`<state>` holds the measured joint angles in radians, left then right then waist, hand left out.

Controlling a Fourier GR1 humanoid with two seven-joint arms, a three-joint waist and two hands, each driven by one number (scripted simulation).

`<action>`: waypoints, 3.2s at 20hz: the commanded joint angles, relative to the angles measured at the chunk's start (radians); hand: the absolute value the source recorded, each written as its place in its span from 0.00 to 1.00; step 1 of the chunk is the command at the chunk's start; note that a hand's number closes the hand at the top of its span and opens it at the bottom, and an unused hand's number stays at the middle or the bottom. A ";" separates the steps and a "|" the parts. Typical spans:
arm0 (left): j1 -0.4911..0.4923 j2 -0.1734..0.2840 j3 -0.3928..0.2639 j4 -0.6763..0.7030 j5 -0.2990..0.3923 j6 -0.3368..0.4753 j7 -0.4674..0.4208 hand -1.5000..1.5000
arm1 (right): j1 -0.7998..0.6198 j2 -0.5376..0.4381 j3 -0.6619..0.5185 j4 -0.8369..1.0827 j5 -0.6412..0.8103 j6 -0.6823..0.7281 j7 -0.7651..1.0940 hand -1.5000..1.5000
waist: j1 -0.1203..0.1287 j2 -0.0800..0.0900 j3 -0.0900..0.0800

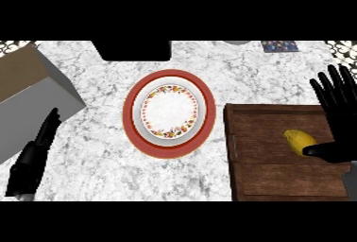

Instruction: Pick the lemon from the tray and place it in the plate

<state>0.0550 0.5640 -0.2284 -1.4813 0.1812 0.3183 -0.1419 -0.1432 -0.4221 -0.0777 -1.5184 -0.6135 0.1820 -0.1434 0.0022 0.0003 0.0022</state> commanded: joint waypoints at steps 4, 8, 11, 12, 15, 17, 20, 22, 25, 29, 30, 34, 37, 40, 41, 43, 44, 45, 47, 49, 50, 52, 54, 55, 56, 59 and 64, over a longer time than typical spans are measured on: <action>0.000 0.016 0.030 0.015 -0.047 -0.013 0.003 0.50 | 0.178 -0.008 -0.199 -0.003 -0.179 0.142 -0.093 0.00 | -0.013 -0.002 -0.002; 0.037 0.040 0.055 -0.011 -0.043 -0.053 -0.001 0.50 | 0.138 -0.181 -0.265 0.149 -0.222 0.386 -0.045 0.00 | 0.001 0.000 -0.001; 0.054 0.002 0.041 0.008 -0.067 -0.019 -0.041 0.50 | 0.175 -0.226 -0.203 0.091 -0.073 0.421 -0.049 0.00 | 0.004 0.000 -0.002; 0.032 -0.027 0.019 0.032 -0.078 -0.010 -0.043 0.50 | 0.187 -0.302 -0.227 0.115 -0.055 0.485 -0.048 0.00 | -0.004 0.002 -0.002; -0.013 0.010 0.043 0.026 -0.065 -0.045 0.009 0.50 | 0.141 -0.372 -0.206 0.114 0.056 0.496 -0.037 0.00 | 0.001 0.003 -0.002; 0.013 -0.013 0.038 0.048 -0.070 -0.042 -0.035 0.50 | 0.128 -0.415 -0.191 0.141 0.140 0.525 -0.045 0.00 | 0.009 0.004 -0.002; 0.053 0.012 0.048 -0.011 -0.076 -0.059 -0.023 0.50 | 0.068 -0.457 -0.186 0.191 0.173 0.545 -0.009 0.00 | 0.019 0.001 -0.001; 0.073 0.024 0.074 -0.039 -0.052 -0.081 -0.029 0.50 | 0.068 -0.443 -0.140 0.155 0.242 0.520 0.016 0.00 | 0.017 -0.001 -0.002; -0.005 -0.028 0.049 0.003 -0.115 -0.030 0.012 0.50 | -0.052 -0.442 -0.074 0.195 0.294 0.518 0.082 0.00 | 0.016 0.003 -0.002; 0.035 -0.045 0.051 0.030 -0.111 -0.064 -0.037 0.50 | -0.101 -0.410 0.014 0.257 0.417 0.571 0.059 0.00 | 0.020 0.003 -0.002; 0.008 -0.037 0.095 0.072 -0.095 -0.090 -0.055 0.50 | -0.152 -0.415 -0.002 0.267 0.389 0.590 0.102 0.00 | 0.012 0.002 -0.002; 0.001 -0.053 0.056 -0.027 -0.140 -0.053 0.046 0.50 | -0.159 -0.416 0.068 0.381 0.610 0.624 -0.077 0.00 | 0.017 0.003 0.000; -0.024 -0.078 0.087 0.121 -0.127 -0.092 -0.072 0.50 | -0.211 -0.422 0.122 0.410 0.718 0.624 -0.132 0.00 | 0.016 0.006 -0.001; -0.006 -0.058 0.111 0.071 -0.124 -0.111 -0.026 0.50 | -0.186 -0.361 0.178 0.455 0.832 0.569 -0.233 0.00 | 0.013 0.003 -0.001; 0.050 -0.054 0.126 0.035 -0.115 -0.127 -0.053 0.50 | -0.258 -0.371 0.163 0.491 0.829 0.605 -0.204 0.00 | 0.016 0.002 -0.001; 0.059 -0.062 0.133 0.016 -0.131 -0.126 -0.046 0.50 | -0.203 -0.355 0.179 0.498 0.878 0.578 -0.276 0.00 | 0.010 0.001 -0.001; 0.015 -0.045 0.131 -0.024 -0.131 -0.128 0.048 0.50 | -0.287 -0.316 0.199 0.546 0.892 0.565 -0.240 0.00 | 0.017 0.003 -0.001; 0.033 -0.088 0.127 0.047 -0.162 -0.116 -0.041 0.50 | -0.268 -0.315 0.203 0.554 0.922 0.561 -0.276 0.00 | 0.011 0.002 -0.002; 0.026 -0.110 0.117 0.048 -0.183 -0.106 -0.046 0.50 | -0.291 -0.369 0.199 0.635 0.942 0.611 -0.368 0.00 | 0.013 0.003 -0.001; -0.037 -0.088 0.157 0.068 -0.159 -0.142 0.020 0.50 | -0.257 -0.292 0.229 0.551 0.949 0.563 -0.299 0.00 | 0.004 0.001 -0.002; 0.021 -0.101 0.139 0.037 -0.171 -0.139 -0.019 0.50 | -0.307 -0.283 0.245 0.659 0.989 0.551 -0.349 0.00 | 0.016 0.003 -0.001; 0.029 -0.122 0.140 0.009 -0.198 -0.099 0.000 0.50 | -0.294 -0.283 0.253 0.641 0.987 0.568 -0.356 0.00 | 0.012 0.002 -0.001; 0.034 -0.102 0.147 -0.028 -0.189 -0.143 0.039 0.50 | -0.292 -0.326 0.249 0.674 1.007 0.585 -0.412 0.00 | 0.010 0.002 -0.001; 0.002 -0.114 0.161 0.025 -0.200 -0.147 0.024 0.50 | -0.315 -0.280 0.256 0.697 1.030 0.548 -0.391 0.00 | 0.009 0.002 -0.002; -0.043 -0.104 0.189 0.085 -0.183 -0.178 -0.004 0.50 | -0.291 -0.288 0.261 0.650 1.027 0.559 -0.368 0.00 | 0.003 0.001 -0.002; 0.073 -0.121 0.176 -0.025 -0.202 -0.169 -0.007 0.50 | -0.313 -0.236 0.261 0.680 1.043 0.522 -0.343 0.00 | 0.008 0.000 -0.002; -0.012 -0.161 0.175 0.034 -0.240 -0.157 0.011 0.50 | -0.347 -0.257 0.270 0.826 1.092 0.501 -0.471 0.00 | 0.012 0.004 -0.001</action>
<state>0.0625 0.4278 -0.0571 -1.4697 -0.0374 0.1567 -0.1199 -0.4525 -0.6769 0.1879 -0.8165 0.4367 0.6323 -0.4995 0.0104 -0.0041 -0.0051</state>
